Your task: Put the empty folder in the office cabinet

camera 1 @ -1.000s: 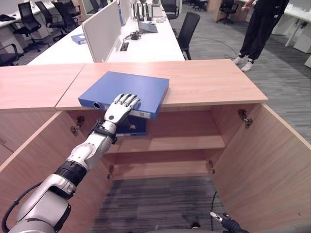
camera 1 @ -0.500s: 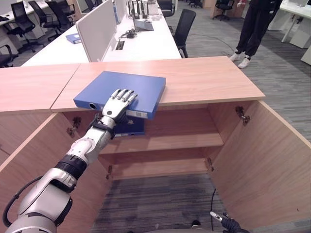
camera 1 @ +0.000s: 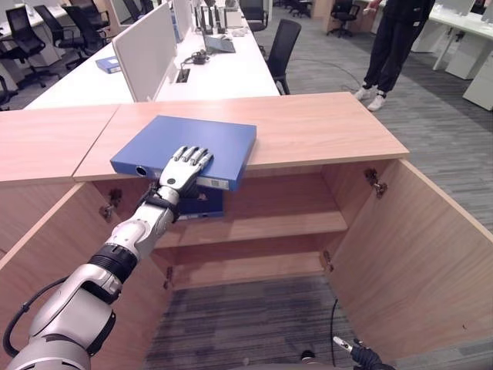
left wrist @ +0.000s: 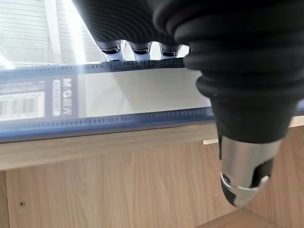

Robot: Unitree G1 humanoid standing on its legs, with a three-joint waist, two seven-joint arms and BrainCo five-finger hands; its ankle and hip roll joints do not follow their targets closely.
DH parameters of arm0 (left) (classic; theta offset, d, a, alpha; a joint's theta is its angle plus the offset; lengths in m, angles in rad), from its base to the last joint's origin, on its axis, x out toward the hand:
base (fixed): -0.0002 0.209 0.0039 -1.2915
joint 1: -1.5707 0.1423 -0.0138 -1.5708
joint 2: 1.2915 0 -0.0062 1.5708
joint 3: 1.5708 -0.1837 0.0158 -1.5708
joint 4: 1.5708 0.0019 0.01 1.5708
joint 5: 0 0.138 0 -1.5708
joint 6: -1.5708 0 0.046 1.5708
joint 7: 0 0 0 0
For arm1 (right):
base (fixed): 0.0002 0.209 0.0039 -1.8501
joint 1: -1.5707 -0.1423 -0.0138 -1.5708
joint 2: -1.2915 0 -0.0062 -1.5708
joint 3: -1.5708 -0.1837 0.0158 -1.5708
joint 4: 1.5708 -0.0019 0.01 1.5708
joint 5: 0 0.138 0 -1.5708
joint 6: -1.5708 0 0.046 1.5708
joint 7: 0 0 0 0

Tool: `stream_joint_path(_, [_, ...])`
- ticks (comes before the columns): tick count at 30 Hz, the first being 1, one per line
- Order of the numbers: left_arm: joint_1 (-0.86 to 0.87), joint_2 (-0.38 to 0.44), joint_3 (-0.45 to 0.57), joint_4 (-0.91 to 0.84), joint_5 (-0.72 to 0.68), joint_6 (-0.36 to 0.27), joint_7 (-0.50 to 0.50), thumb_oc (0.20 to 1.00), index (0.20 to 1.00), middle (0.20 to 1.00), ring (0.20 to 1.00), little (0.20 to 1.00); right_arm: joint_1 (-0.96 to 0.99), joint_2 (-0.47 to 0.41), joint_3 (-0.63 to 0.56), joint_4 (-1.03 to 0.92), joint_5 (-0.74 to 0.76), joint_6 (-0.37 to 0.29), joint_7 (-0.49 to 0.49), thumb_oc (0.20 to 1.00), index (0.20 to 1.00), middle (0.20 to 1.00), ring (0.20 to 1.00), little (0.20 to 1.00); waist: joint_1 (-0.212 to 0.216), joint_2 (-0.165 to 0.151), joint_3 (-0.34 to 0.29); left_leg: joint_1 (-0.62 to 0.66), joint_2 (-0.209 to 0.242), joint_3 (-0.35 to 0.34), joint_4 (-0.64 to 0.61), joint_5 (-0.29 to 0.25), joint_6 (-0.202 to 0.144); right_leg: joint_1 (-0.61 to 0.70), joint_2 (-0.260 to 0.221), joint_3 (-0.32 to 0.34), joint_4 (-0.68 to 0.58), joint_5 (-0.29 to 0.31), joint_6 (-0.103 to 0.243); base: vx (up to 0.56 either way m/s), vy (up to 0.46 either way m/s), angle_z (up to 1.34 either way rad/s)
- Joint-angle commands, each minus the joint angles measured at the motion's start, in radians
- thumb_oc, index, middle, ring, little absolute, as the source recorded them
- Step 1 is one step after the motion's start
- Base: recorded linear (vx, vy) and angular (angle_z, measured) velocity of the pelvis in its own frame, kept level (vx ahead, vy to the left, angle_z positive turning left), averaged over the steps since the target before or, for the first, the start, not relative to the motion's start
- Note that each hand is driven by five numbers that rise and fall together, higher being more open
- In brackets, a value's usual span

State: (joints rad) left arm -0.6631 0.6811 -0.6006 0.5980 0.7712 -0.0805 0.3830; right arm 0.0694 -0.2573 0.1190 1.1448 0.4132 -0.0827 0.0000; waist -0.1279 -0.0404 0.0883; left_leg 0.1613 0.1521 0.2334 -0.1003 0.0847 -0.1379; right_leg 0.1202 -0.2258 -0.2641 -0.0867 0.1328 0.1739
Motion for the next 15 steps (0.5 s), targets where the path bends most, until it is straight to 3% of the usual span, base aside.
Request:
stream_joint_path(1, [-0.192,0.021,-0.011,0.085,-0.014,0.013,0.025,0.294,0.294,0.294,0.294,0.294,-0.081,-0.016,0.007,0.01,0.067,-0.037,0.0,1.0,1.0,1.0,1.0,1.0,0.01,0.019,0.047,0.066,-0.051,0.058,0.013,-0.161,0.029,-0.011,-0.026,0.001,0.089,-0.115,0.079,0.02,0.021,-0.06])
stream_joint_path(2, [-0.191,0.019,-0.009,0.092,-0.019,0.015,0.025,0.2,0.2,0.2,0.2,0.2,-0.082,-0.015,0.007,0.007,0.071,-0.038,0.0,1.0,1.0,1.0,1.0,1.0,0.009,0.018,0.048,0.066,-0.052,0.059,0.013,-0.161,0.029,-0.013,-0.026,0.003,0.09,-0.115,0.079,0.0,0.013,-0.06])
stream_joint_path(15, [-0.16,-0.003,0.036,0.109,-0.087,0.013,0.034,0.2,0.2,0.2,0.2,0.2,-0.073,0.004,-0.022,0.015,0.155,-0.041,-0.003,1.0,1.0,1.0,1.0,1.0,0.007,0.01,0.049,0.07,-0.056,0.065,0.013,-0.165,0.03,-0.009,-0.028,0.003,0.083,-0.111,0.08,0.0,0.001,0.0])
